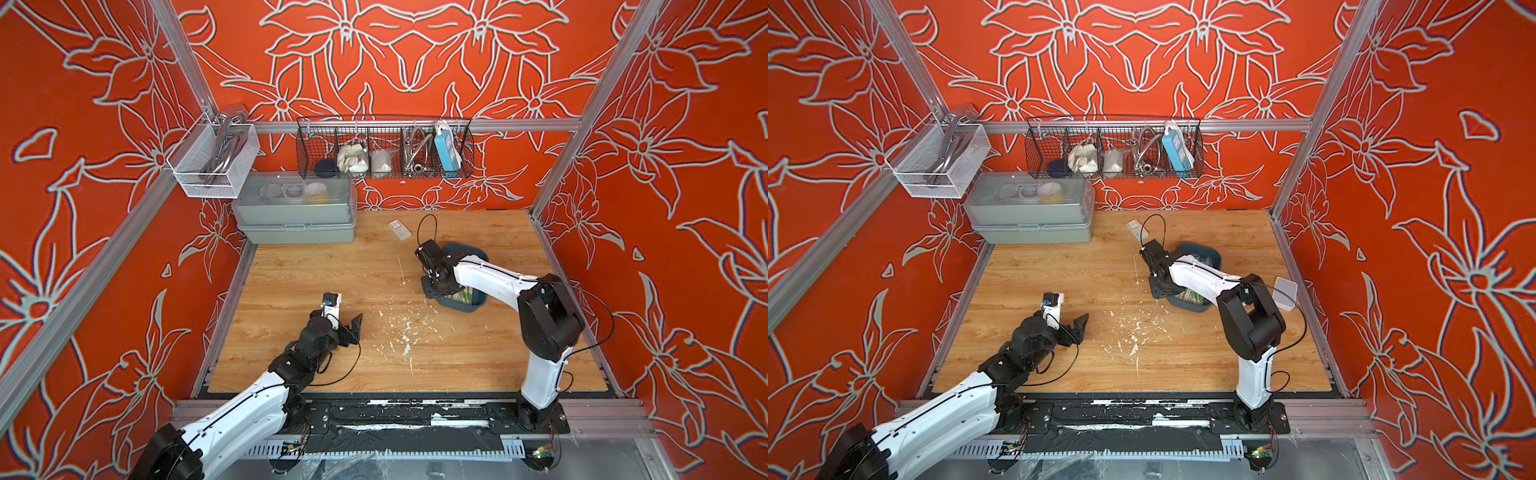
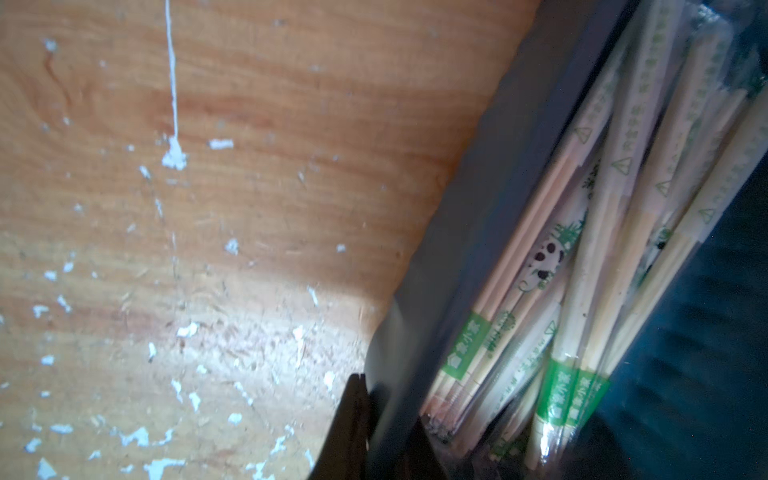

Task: Take the paired disposable chopsticks out of the storage box
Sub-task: Move the storage box to the center of the board.

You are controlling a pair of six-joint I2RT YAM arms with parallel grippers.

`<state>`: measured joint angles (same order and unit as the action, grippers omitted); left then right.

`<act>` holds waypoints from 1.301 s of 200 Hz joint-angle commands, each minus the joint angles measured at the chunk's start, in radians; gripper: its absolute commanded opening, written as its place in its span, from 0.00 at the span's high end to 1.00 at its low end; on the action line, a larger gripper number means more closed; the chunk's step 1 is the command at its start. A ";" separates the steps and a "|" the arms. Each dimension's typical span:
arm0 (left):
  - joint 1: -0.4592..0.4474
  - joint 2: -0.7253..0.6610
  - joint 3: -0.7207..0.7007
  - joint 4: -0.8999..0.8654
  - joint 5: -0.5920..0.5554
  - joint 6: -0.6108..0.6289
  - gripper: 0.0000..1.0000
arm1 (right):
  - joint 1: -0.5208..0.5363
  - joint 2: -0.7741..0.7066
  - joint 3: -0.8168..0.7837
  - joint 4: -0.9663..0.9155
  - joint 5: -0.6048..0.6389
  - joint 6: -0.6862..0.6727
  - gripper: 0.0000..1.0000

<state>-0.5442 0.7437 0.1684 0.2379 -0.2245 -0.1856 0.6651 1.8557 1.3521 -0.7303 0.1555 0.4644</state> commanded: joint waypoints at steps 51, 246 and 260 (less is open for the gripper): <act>0.000 -0.064 0.005 -0.025 -0.049 -0.002 0.02 | 0.223 0.006 0.011 0.023 0.085 0.074 1.00; 0.035 -0.204 -0.036 -0.050 -0.065 -0.042 0.02 | 0.418 -0.027 0.216 -0.052 0.138 0.068 0.58; 0.035 -0.194 -0.016 -0.058 -0.042 -0.058 0.02 | 0.410 -0.146 0.113 0.055 0.190 0.033 0.25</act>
<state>-0.5159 0.5396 0.1127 0.1864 -0.2924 -0.2260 1.0805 1.8973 1.5398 -0.7471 0.2520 0.5526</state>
